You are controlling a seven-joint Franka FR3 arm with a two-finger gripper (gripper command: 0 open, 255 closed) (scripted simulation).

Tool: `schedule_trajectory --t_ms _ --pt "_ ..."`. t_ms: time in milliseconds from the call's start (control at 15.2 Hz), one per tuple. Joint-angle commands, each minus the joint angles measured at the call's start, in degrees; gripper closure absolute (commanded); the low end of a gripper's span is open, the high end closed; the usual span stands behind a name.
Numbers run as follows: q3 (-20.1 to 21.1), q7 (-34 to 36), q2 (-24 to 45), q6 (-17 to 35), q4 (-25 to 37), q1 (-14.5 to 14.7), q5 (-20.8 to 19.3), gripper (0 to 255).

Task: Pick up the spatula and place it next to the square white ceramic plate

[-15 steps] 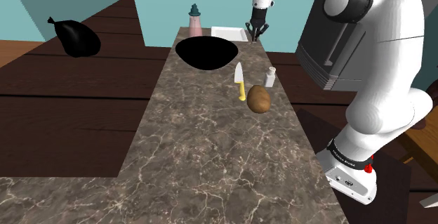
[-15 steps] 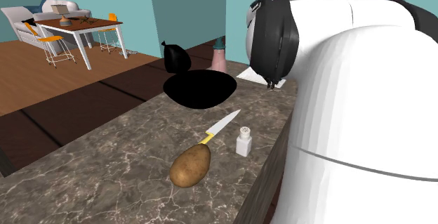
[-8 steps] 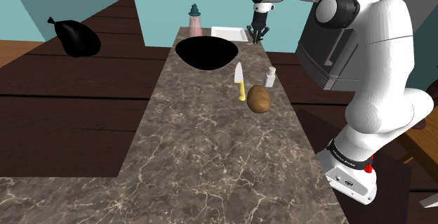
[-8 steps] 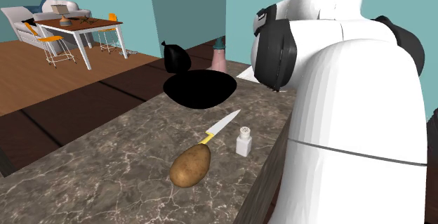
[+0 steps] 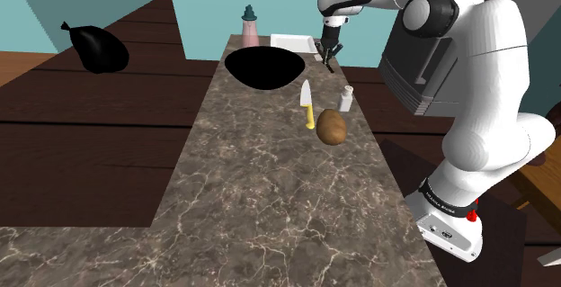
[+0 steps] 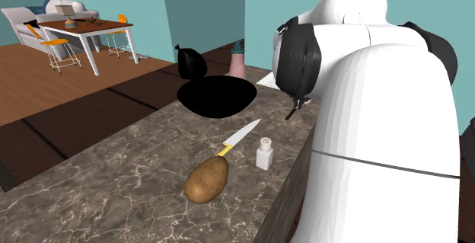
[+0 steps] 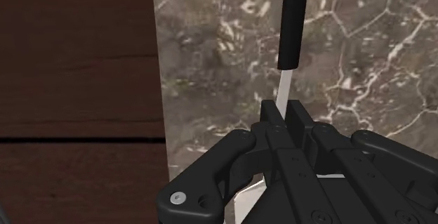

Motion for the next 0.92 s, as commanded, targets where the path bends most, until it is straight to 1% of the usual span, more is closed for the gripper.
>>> schedule_trajectory --t_ms 0,528,594,858 --pt "-0.01 0.0 0.4 1.1 -0.67 0.01 -0.01 255" --pt "-0.01 0.0 0.42 1.09 -0.64 0.01 -0.01 255" --pt "-0.01 0.0 0.42 1.09 -0.63 0.01 -0.01 0" --pt "-0.01 0.0 0.42 1.09 -0.64 0.01 -0.01 0"
